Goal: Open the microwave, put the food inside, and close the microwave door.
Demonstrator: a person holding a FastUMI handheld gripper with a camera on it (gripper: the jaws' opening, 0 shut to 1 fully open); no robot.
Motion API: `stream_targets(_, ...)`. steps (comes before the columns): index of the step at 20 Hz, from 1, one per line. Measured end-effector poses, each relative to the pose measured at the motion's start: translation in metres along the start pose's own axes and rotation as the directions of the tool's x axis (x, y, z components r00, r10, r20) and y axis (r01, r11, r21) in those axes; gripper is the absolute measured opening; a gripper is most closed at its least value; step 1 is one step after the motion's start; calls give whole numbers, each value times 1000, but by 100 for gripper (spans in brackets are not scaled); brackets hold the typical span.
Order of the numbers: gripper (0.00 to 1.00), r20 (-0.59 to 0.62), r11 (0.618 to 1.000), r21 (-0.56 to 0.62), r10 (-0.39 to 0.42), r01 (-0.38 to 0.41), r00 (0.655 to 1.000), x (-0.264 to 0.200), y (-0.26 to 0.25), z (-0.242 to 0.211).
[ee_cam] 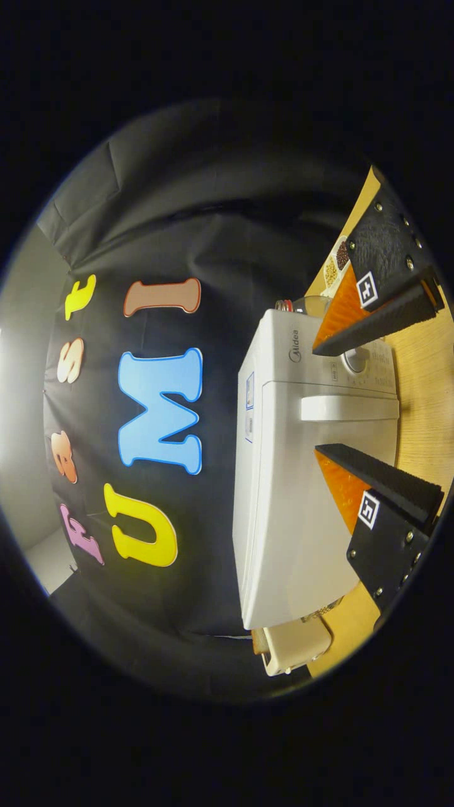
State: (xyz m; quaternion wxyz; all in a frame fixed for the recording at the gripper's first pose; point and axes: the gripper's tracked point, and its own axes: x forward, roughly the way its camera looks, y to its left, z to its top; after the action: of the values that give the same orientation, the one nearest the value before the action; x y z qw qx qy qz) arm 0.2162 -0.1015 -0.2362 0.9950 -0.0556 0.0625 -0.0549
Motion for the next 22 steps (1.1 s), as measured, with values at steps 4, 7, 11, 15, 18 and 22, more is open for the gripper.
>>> stream_targets(4, 74, -13, 1000, -6, 15, -16, 1000, 18, 2, -19)
stream_targets(7, 34, -40, 999, 1, 41, -41, 998, 27, 6, -32)
stream_targets(11, 28, -61, 998, 27, 66, -64, 996, 24, 6, -32)
stream_targets(15, 17, -84, 995, 59, 83, -78, 993, 22, 9, -32)
stream_targets(18, 10, -99, 992, 92, 91, -82, 991, 21, 8, -33)
stream_targets(22, 10, -93, 992, 62, 111, -106, 989, 0, 12, -35)
